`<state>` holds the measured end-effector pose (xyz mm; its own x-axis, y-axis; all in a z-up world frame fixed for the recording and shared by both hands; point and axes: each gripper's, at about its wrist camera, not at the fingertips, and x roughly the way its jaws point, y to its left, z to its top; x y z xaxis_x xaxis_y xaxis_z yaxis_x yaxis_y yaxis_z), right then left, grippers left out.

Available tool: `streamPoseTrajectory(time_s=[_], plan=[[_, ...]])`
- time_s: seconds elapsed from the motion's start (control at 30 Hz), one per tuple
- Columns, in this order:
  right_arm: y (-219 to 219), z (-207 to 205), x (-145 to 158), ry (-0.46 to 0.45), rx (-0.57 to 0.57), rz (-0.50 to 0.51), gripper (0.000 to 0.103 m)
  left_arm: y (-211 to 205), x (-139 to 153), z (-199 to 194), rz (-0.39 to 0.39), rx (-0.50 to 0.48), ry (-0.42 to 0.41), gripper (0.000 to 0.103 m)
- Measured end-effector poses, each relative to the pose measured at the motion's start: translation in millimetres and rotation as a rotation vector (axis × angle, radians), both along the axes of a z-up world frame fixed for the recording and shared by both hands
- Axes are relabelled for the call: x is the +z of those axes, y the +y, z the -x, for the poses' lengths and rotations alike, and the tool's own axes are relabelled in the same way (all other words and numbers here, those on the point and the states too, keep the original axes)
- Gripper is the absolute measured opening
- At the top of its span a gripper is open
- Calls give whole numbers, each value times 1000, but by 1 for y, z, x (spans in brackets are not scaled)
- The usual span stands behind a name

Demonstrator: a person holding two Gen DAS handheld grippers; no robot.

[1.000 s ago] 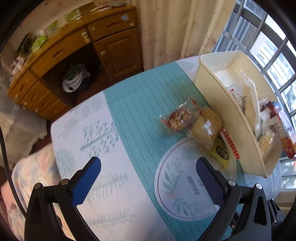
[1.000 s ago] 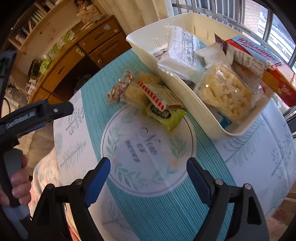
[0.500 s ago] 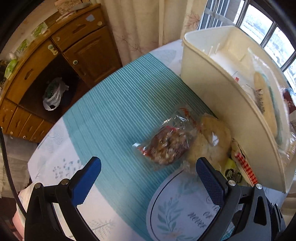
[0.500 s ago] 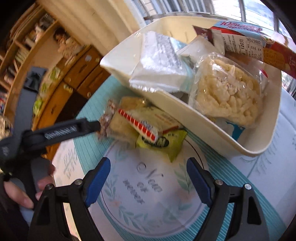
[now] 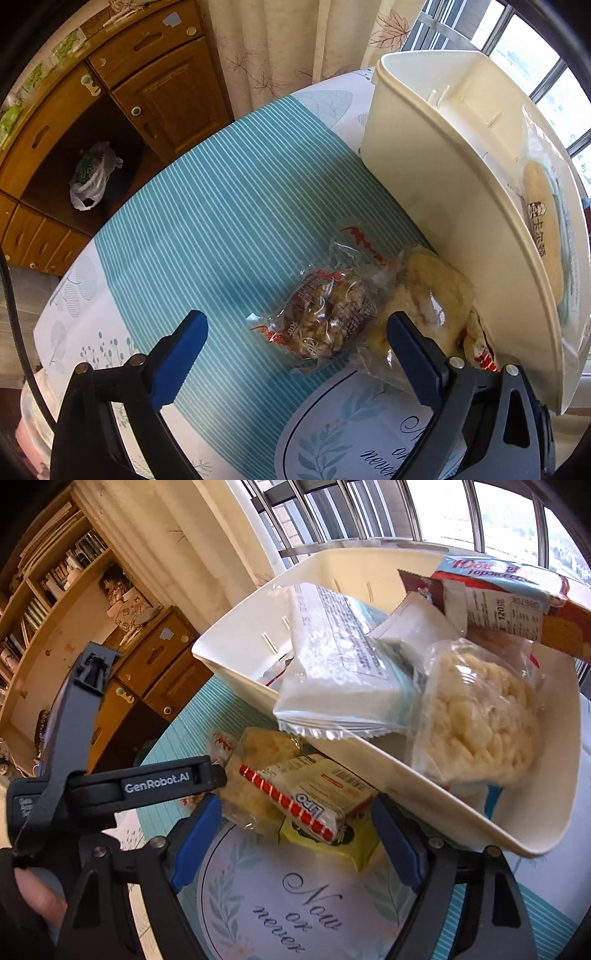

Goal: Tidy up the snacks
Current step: 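Grasp the clear bag of brown nuts with the left tool while the right tool grasps the red-striped packet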

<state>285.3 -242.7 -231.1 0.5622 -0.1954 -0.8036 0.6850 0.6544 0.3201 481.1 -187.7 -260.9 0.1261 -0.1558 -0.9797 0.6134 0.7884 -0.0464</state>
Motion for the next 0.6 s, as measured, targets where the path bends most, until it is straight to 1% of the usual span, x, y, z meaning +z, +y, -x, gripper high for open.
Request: streamPoseTrajectory(time_s=[0.03, 0.07, 0.1, 0.13, 0.2, 0.23, 0.27, 0.3, 0.33, 0.43, 0.47, 0.5, 0.53, 0.57, 0.6], plan=[[-1, -2, -1, 5, 2, 5, 76, 1, 0, -1, 13, 4, 8, 92], [-2, -4, -2, 12, 2, 11, 74, 0, 0, -2, 30, 7, 20, 89], [-3, -4, -2, 13, -4, 16, 70, 0, 0, -4, 42, 9, 29, 84], [-4, -4, -2, 14, -4, 17, 62, 0, 1, -4, 51, 11, 35, 80], [-5, -4, -1, 13, 6, 29, 54, -3, 2, -4, 60, 7, 36, 74], [-4, -2, 1, 3, 23, 43, 49, -4, 3, -3, 62, 4, 36, 70], [-3, -3, 3, 0, 41, 64, 46, -6, 3, -2, 66, 3, 40, 67], [0, -3, 5, -1, 53, 84, 41, -8, 4, -2, 74, 1, 47, 61], [2, -4, 7, -3, 68, 97, 35, -9, 4, -1, 81, 1, 53, 57], [5, -8, 8, 14, 114, 111, 27, -11, 4, -1, 80, 3, 55, 55], [6, -8, 9, 19, 127, 123, 26, -11, 4, -1, 77, 3, 52, 54], [6, -8, 10, 24, 138, 133, 24, -11, 4, -1, 74, 3, 48, 52], [7, -10, 10, 33, 152, 148, 23, -12, 4, 0, 66, 5, 43, 44], [7, -10, 11, 40, 163, 152, 22, -13, 4, 1, 66, 5, 40, 44], [7, -11, 11, 44, 171, 155, 20, -13, 5, 2, 67, 4, 40, 41]])
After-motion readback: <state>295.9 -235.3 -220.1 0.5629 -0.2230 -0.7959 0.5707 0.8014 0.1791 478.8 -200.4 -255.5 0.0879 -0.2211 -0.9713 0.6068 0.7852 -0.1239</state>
